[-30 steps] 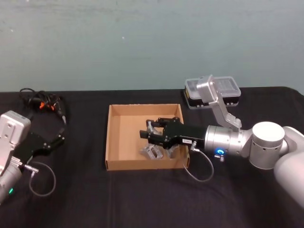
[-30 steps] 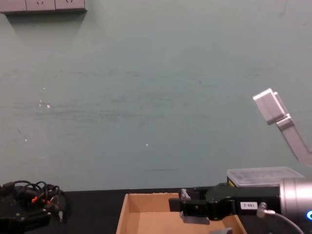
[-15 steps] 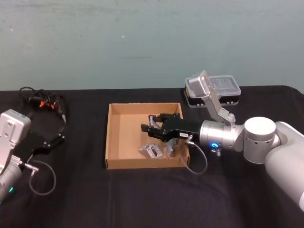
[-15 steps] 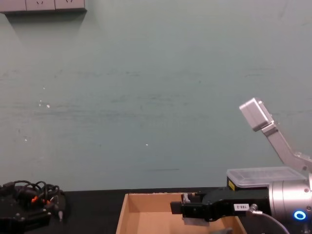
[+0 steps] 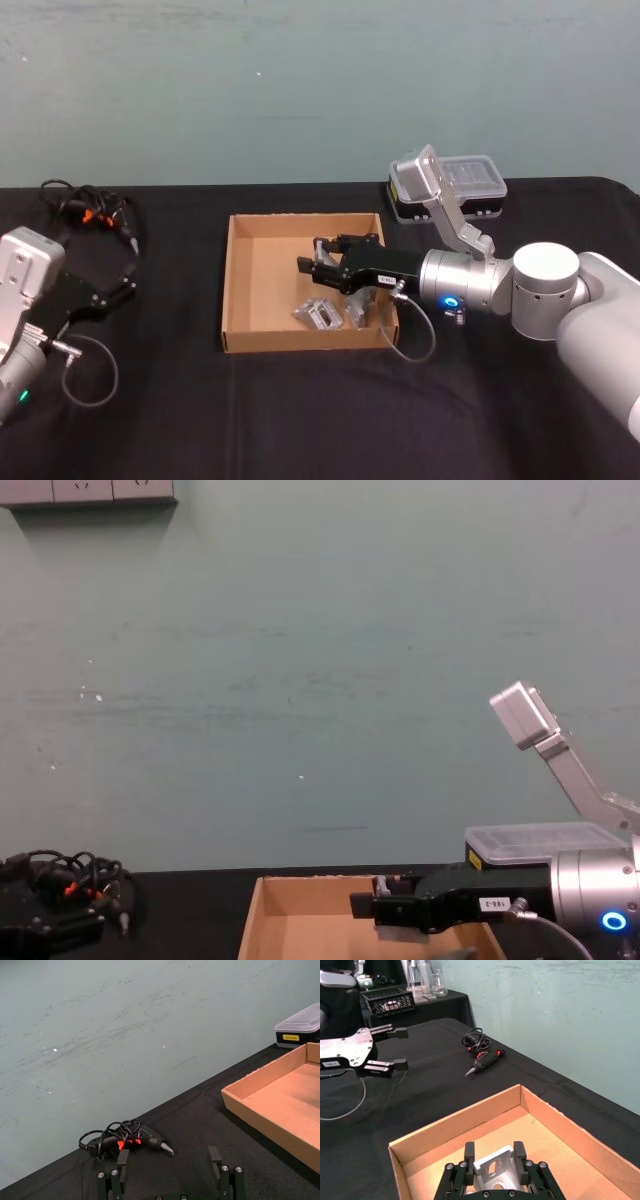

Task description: Use one hand to pick up the angle iron from the table and place it into the box.

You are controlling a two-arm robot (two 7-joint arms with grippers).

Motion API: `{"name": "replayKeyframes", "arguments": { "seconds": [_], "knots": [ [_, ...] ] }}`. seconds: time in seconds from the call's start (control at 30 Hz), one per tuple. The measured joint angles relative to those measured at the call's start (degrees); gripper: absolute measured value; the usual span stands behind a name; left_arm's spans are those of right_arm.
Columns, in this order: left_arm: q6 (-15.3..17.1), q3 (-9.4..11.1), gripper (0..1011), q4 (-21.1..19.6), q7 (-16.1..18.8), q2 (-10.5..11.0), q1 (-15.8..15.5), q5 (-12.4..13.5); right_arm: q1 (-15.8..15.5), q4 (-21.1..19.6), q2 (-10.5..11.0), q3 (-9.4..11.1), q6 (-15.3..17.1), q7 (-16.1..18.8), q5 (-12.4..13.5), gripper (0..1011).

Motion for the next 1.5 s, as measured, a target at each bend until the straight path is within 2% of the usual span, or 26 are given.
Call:
{"name": "replayKeyframes", "arguments": {
  "seconds": [0.17,0.27,0.33,0.4,0.43,0.6,0.77,1.13,1.23,1.33,1.37,1.4,1.5],
  "knots": [
    [0.0,0.0,1000,0.0,0.0,0.0,0.0,0.0,0.0,-0.1,0.0,0.0,0.0,0.1,0.1,490],
    [0.0,0.0,1000,0.0,0.0,0.0,0.0,0.0,0.0,-0.1,0.0,-0.1,0.0,0.1,0.1,602],
    [0.0,0.0,1000,0.0,0.0,0.0,0.0,0.0,0.0,-0.1,0.0,-0.1,0.0,0.1,0.1,634],
    [0.0,0.0,1000,0.0,0.0,0.0,0.0,0.0,0.0,-0.1,0.1,-0.1,0.0,0.2,0.1,720],
    [0.0,0.0,1000,0.0,0.0,0.0,0.0,0.0,0.0,-0.1,0.1,-0.1,0.0,0.2,0.1,720],
    [0.0,0.0,1000,0.0,0.0,0.0,0.0,0.0,-0.1,-0.1,0.1,-0.1,0.0,0.2,0.1,900],
    [0.0,0.0,1000,0.0,0.0,0.0,0.0,0.0,-0.1,-0.2,0.1,-0.1,0.0,0.3,0.2,1002],
    [0.0,0.0,1000,0.0,0.0,0.0,0.0,0.0,-0.1,-0.3,0.1,0.0,0.0,0.2,0.2,1004],
    [0.0,0.0,1000,0.0,0.0,0.0,0.0,0.0,-1.6,-3.0,0.8,0.9,0.0,-1.0,0.2,1004],
    [0.0,0.0,1000,0.0,0.0,0.0,0.0,0.0,-4.4,-7.6,1.8,2.6,-0.6,-4.2,0.3,1004],
    [0.0,0.0,1000,0.0,0.0,0.0,0.0,0.0,-6.3,-10.4,2.4,3.6,-1.2,-6.2,0.4,1004],
    [0.0,0.0,1000,0.0,0.0,0.0,0.0,0.0,-6.3,-10.4,2.4,3.6,-1.2,-6.2,0.4,1004],
    [0.0,0.0,1000,0.0,0.0,0.0,0.0,0.0,-10.6,-16.6,3.3,5.7,-2.9,-11.4,0.1,1004]
  ]
}}
